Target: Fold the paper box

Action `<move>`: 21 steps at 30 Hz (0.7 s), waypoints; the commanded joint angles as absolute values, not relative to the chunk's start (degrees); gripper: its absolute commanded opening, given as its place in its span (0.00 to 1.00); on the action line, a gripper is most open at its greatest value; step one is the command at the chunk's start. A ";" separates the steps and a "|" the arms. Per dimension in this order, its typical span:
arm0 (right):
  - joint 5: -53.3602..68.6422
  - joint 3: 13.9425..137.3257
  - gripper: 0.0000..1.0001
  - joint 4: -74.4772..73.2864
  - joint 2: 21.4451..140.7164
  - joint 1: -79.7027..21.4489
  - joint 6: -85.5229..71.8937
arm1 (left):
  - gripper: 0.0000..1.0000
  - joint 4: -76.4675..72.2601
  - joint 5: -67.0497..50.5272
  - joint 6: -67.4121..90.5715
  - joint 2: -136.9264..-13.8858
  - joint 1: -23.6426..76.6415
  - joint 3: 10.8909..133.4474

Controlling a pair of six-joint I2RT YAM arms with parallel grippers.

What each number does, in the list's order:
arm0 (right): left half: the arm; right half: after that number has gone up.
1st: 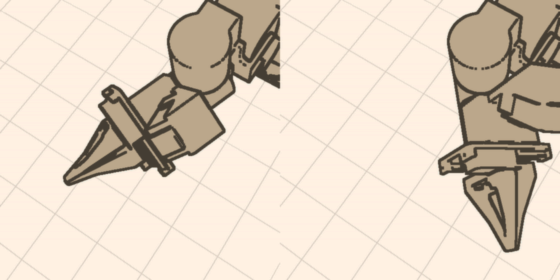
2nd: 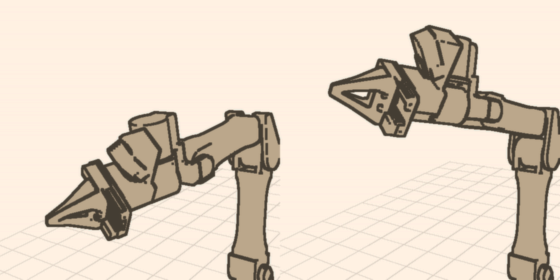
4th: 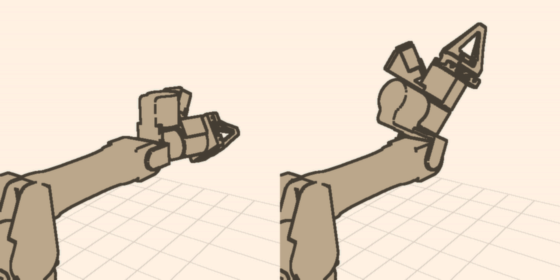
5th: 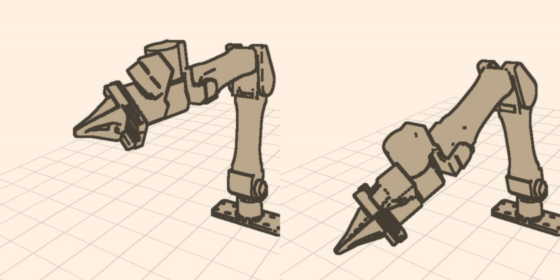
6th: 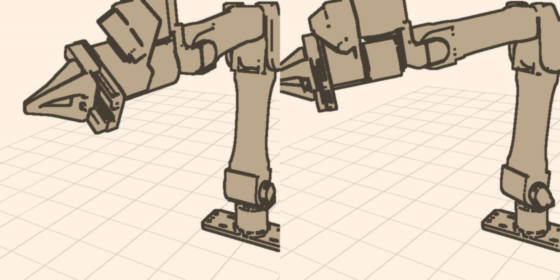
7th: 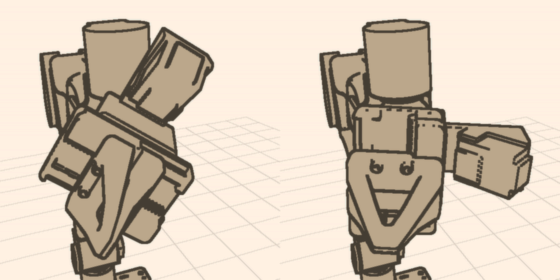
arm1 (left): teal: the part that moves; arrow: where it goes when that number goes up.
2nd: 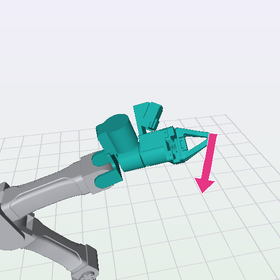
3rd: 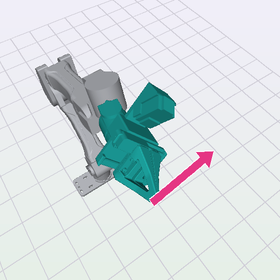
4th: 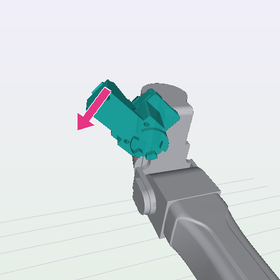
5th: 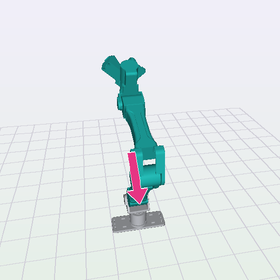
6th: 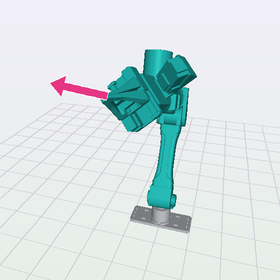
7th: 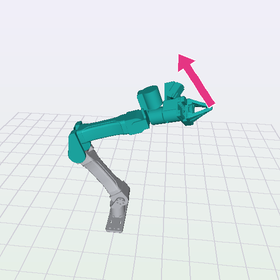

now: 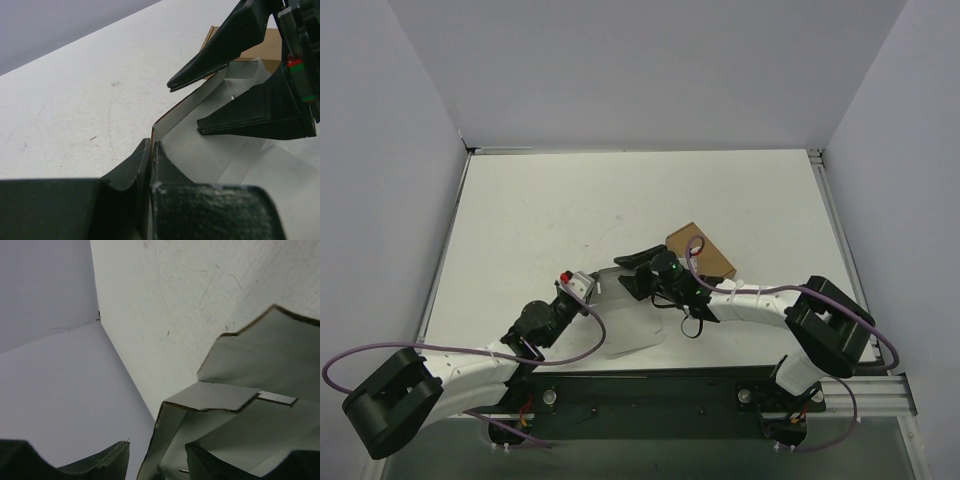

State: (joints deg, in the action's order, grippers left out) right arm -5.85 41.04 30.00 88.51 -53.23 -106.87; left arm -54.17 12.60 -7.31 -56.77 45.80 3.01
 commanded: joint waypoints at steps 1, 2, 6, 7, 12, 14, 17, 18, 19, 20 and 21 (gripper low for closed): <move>-4.05 41.31 0.47 30.68 89.12 -52.65 -111.53 | 0.01 -62.66 9.67 -8.79 -56.07 46.23 2.90; -3.87 41.40 0.46 30.06 89.12 -52.47 -111.53 | 0.01 -63.01 9.23 -8.96 -56.07 46.23 2.90; -2.47 42.19 0.39 28.13 89.03 -51.51 -111.18 | 0.01 -63.02 7.57 -9.40 -55.81 46.23 2.72; -2.11 42.27 0.38 28.13 89.03 -51.24 -111.01 | 0.01 -63.02 7.04 -9.67 -55.72 46.23 2.64; -0.53 42.19 0.41 26.72 87.90 -48.61 -109.52 | 0.01 -62.14 3.43 -10.46 -54.93 46.58 2.72; -0.44 43.15 0.41 23.84 87.28 -47.82 -107.15 | 0.01 -61.26 2.29 -10.98 -54.58 46.93 2.99; 3.33 44.03 0.41 21.71 86.57 -45.88 -105.39 | 0.01 -60.65 0.79 -11.77 -55.11 47.46 3.77; 4.12 44.03 0.42 21.62 86.31 -44.83 -105.03 | 0.01 -60.30 0.44 -12.04 -55.37 47.72 4.04; 4.83 44.12 0.42 21.27 86.22 -44.22 -104.59 | 0.01 -59.60 0.00 -12.74 -55.89 48.07 4.30; 6.40 44.64 0.41 20.23 86.05 -43.77 -103.98 | 0.01 -59.15 0.00 -13.09 -56.07 49.03 4.65; 7.11 45.08 0.41 19.26 85.87 -42.73 -102.50 | 0.01 -58.72 0.17 -13.62 -56.60 49.56 5.27</move>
